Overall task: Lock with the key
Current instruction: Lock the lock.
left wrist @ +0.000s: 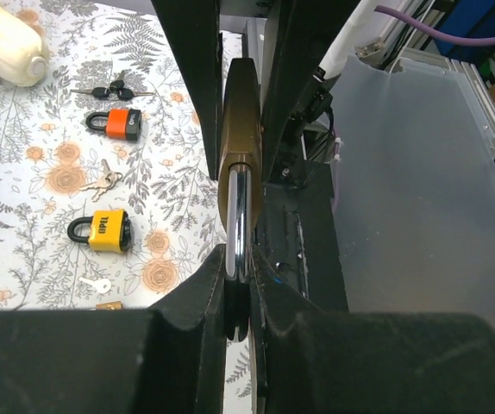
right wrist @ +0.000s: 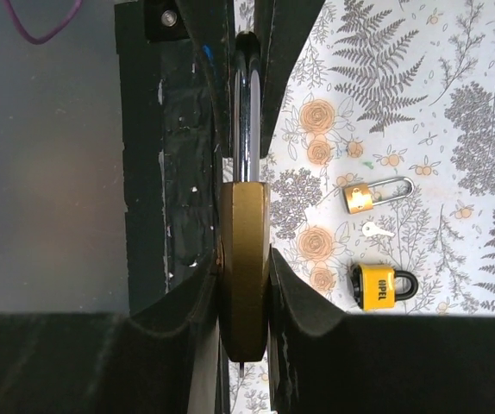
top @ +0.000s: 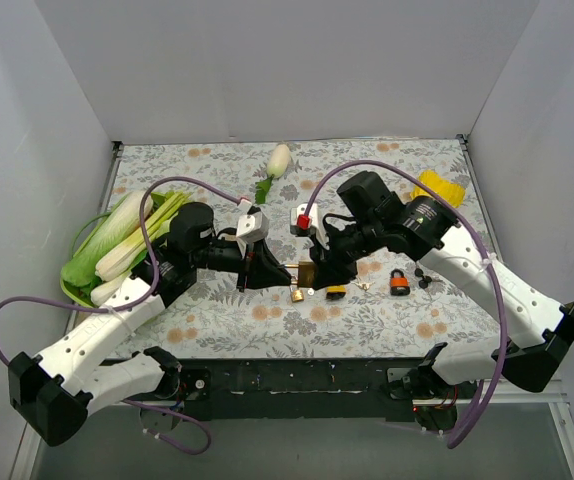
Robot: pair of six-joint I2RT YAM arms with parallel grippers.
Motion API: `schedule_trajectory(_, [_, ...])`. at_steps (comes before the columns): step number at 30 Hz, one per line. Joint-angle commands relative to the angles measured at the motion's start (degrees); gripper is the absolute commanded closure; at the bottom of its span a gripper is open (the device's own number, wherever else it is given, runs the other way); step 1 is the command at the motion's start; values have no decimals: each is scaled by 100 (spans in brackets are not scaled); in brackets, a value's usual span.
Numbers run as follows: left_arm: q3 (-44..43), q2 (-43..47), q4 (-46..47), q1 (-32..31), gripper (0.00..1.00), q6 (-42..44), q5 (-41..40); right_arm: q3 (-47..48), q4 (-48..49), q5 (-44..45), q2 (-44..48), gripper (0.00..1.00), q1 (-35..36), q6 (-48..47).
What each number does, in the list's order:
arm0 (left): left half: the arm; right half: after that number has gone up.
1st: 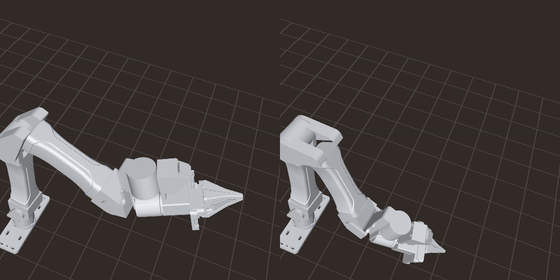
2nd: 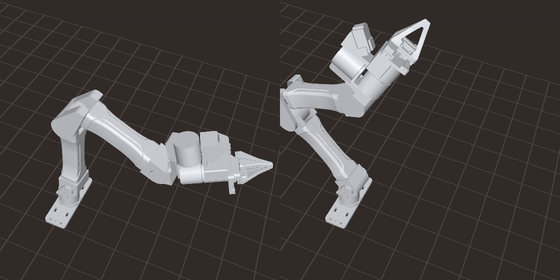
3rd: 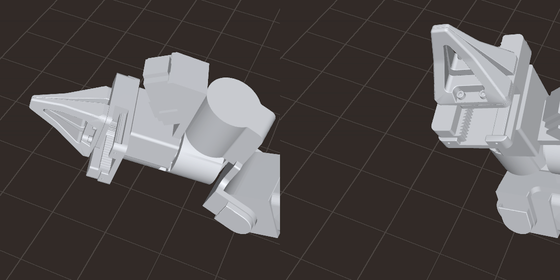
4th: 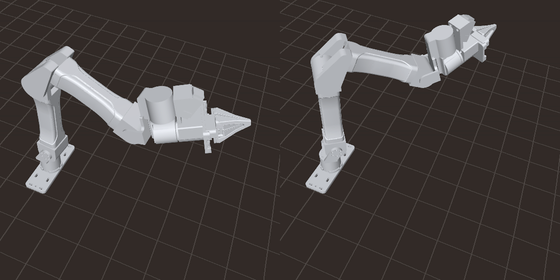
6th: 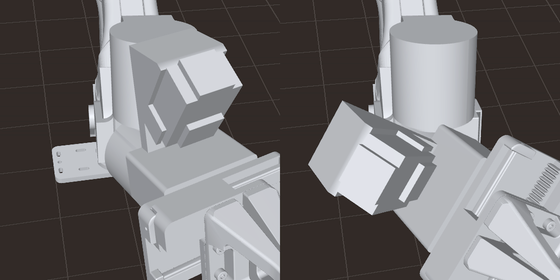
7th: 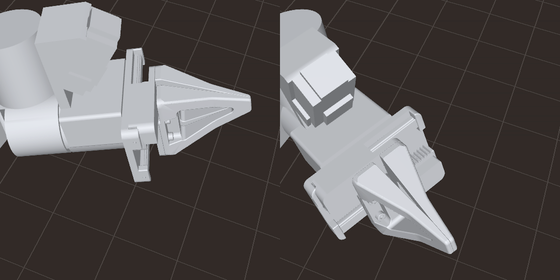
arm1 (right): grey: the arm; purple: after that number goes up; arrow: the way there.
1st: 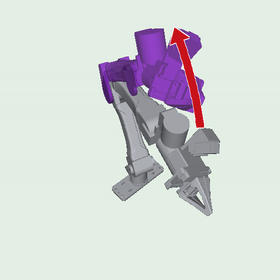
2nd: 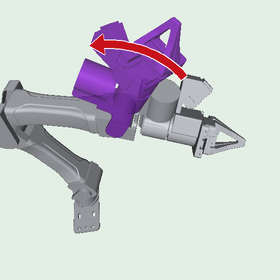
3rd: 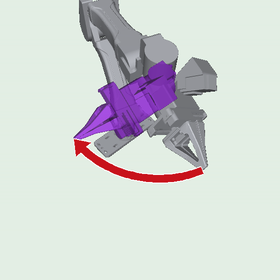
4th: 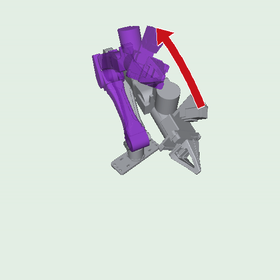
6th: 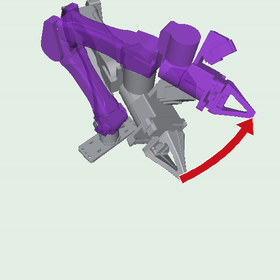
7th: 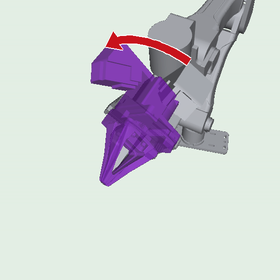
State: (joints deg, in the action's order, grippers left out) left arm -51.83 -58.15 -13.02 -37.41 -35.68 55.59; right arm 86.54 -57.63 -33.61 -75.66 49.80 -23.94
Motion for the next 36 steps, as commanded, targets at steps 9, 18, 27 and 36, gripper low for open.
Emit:
schedule_trajectory(9, [340, -30, 2574, -478, 100, -1220, -576, -137, 3785, -1377, -54, 99, 636, 654])
schedule_trajectory(18, [534, -82, 3480, -768, 100, -1723, -664, -243, 4365, -1412, -125, 99, 662, 900])
schedule_trajectory(27, [508, 330, 2394, -628, 100, -1100, -910, -471, 3601, -1061, 253, 99, 540, 522])
schedule_trajectory(36, [315, 823, 1487, 469, 100, -897, -674, -656, 2390, -744, 719, 31, -180, 435])
